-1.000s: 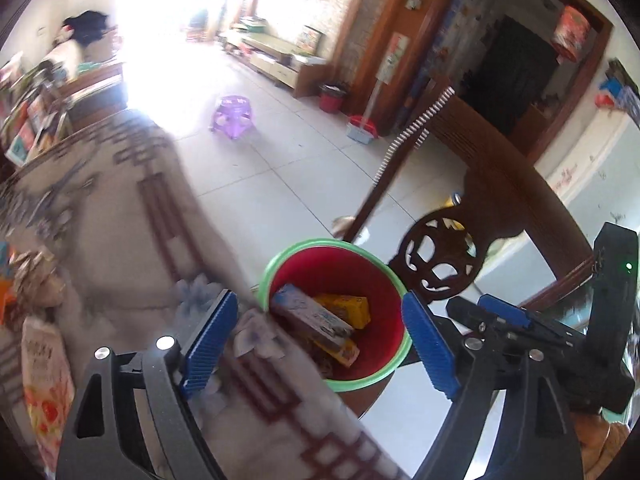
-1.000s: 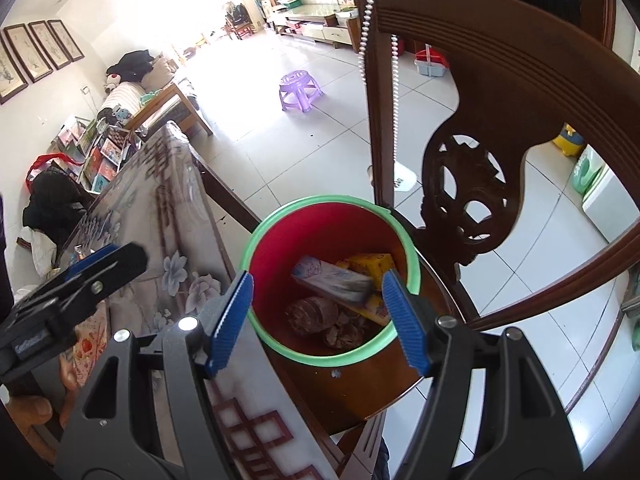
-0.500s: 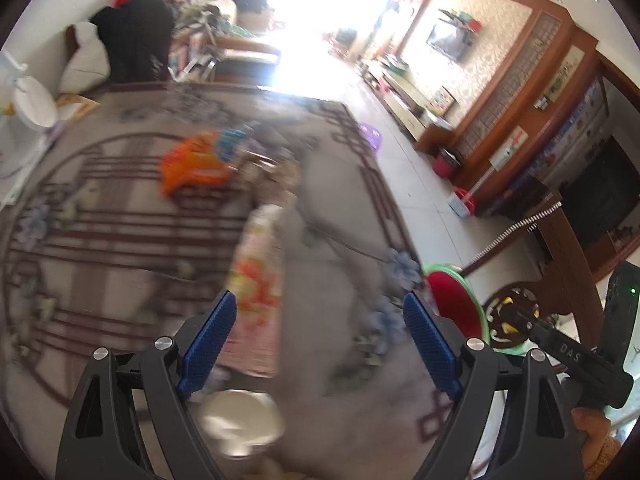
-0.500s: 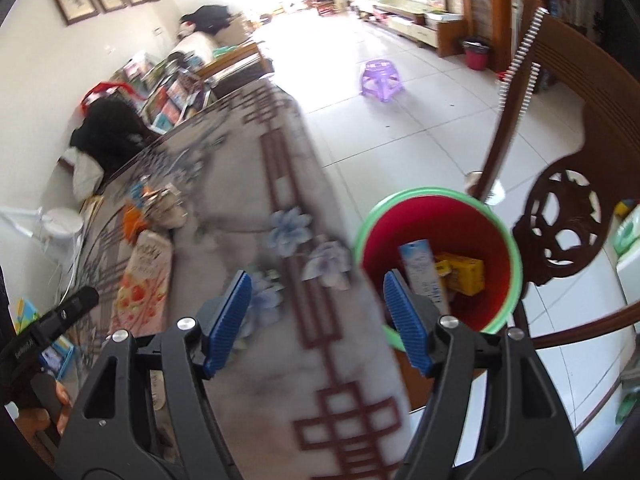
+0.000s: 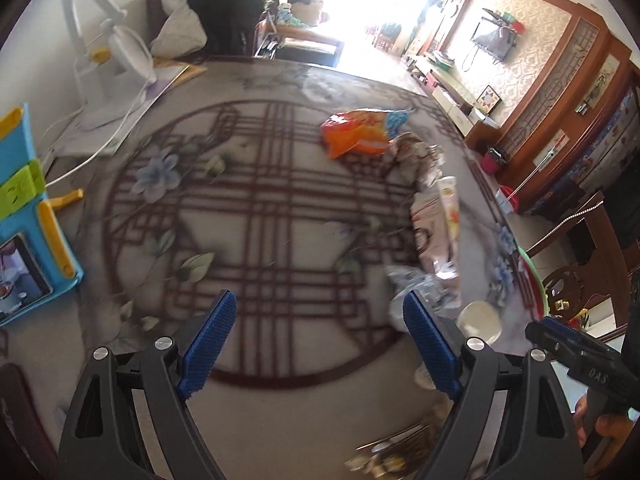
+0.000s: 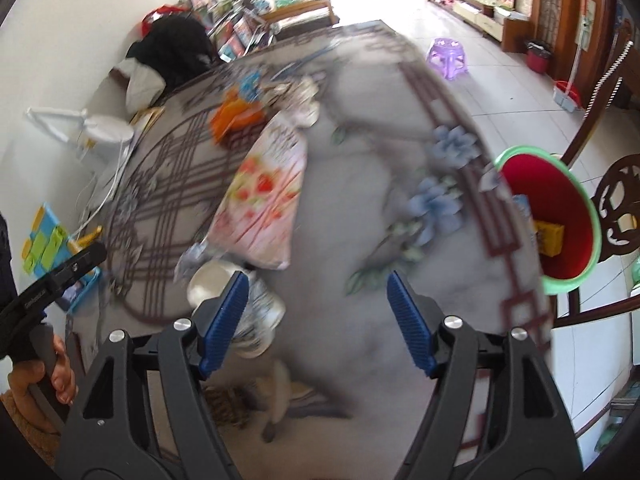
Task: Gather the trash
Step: 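Move both tools back over the table, then grasp the white paper cup with the right tool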
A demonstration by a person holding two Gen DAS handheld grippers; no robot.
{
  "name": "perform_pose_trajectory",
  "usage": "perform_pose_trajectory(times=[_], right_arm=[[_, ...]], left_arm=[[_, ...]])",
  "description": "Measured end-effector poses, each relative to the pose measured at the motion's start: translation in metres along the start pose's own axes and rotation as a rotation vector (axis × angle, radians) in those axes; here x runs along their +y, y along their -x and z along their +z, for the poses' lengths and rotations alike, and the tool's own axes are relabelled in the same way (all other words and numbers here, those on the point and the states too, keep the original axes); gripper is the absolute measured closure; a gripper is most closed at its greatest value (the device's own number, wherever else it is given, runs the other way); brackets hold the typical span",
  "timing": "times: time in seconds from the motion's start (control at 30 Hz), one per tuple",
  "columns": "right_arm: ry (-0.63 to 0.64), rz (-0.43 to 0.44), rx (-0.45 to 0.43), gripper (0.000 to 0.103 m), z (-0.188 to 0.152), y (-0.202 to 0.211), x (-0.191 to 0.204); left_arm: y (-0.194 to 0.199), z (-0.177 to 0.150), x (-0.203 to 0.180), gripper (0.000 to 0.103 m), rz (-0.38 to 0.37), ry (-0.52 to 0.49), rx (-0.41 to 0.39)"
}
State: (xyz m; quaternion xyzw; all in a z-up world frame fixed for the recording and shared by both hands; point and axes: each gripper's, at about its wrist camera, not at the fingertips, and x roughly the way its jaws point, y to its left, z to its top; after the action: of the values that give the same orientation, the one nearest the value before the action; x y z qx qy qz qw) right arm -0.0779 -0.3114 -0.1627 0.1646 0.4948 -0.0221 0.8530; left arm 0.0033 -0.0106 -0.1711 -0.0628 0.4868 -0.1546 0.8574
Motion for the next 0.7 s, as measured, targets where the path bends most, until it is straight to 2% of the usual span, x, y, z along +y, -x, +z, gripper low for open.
perform_pose_trajectory(times=[0.2,0.37,0.43,0.5,0.7], right_arm=[[0.063,0.029,0.036,0.029,-0.015,-0.022,0.043],[0.098,-0.018,0.059,0.03,-0.019,-0.046,0.06],[0.097,-0.023,0.06,0.039,-0.021,-0.05,0.061],[0.098,-0.022,0.071,0.063,-0.022,-0.051,0.06],[0.063,-0.012,-0.005,0.064,-0.027,-0.023,0.047]], left_arm=[[0.007,-0.01,0.018,0.021,-0.011,-0.01,0.001],[0.007,-0.015,0.014,0.021,-0.053,-0.021,0.019],[0.005,-0.017,0.006,0.021,-0.068,-0.048,0.029],[0.0,-0.018,-0.003,0.021,-0.088,-0.068,0.046],[-0.024,-0.019,-0.033,0.021,-0.153,-0.117,0.094]])
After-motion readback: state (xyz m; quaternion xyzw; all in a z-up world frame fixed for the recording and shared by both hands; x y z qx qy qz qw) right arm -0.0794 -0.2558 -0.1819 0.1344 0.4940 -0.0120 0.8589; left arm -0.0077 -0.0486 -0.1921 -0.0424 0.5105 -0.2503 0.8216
